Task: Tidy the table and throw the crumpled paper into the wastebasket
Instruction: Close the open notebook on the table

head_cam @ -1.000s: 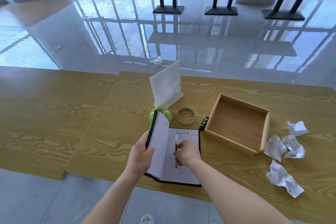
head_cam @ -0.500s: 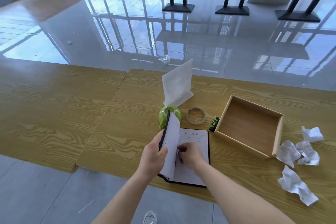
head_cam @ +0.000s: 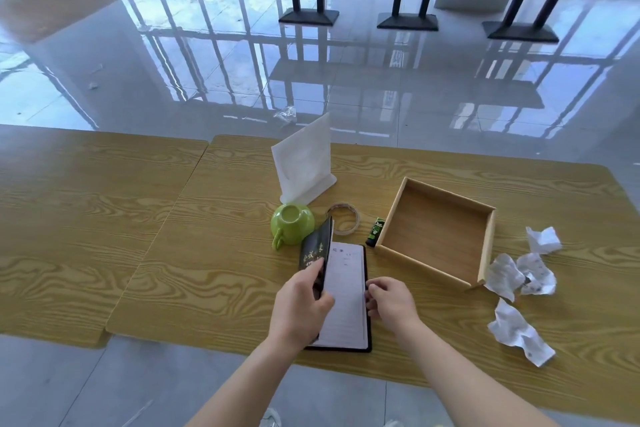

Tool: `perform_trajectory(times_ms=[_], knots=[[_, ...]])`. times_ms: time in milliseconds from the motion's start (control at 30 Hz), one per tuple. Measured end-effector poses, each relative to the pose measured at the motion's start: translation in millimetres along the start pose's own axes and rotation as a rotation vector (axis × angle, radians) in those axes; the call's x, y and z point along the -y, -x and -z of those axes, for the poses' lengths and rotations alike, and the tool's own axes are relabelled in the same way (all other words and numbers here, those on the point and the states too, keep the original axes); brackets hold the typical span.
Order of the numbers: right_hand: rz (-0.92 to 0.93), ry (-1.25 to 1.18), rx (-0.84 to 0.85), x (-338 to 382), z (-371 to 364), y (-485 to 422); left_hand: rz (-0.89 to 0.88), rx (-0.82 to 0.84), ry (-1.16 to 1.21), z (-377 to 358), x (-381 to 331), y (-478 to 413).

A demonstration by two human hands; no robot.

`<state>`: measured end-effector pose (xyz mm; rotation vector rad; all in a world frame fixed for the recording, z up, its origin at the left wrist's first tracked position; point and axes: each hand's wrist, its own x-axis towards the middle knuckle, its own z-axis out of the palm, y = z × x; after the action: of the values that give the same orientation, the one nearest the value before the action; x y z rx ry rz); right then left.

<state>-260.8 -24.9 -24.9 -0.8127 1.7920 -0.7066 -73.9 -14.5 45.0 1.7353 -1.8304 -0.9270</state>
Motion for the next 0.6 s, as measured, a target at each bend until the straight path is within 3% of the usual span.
perform_trajectory(times_ms=[367,600], knots=[[-0.104,-0.230,0.054,-9.5,2.7,-9.5,-0.037,0.053,-0.491,-70.9,-15.9,-4.8],[0.005,0.047,0.089,-5.9,7.9,-9.7,-0.032,0.164,-0.526,-85.0,12.8,1.6]])
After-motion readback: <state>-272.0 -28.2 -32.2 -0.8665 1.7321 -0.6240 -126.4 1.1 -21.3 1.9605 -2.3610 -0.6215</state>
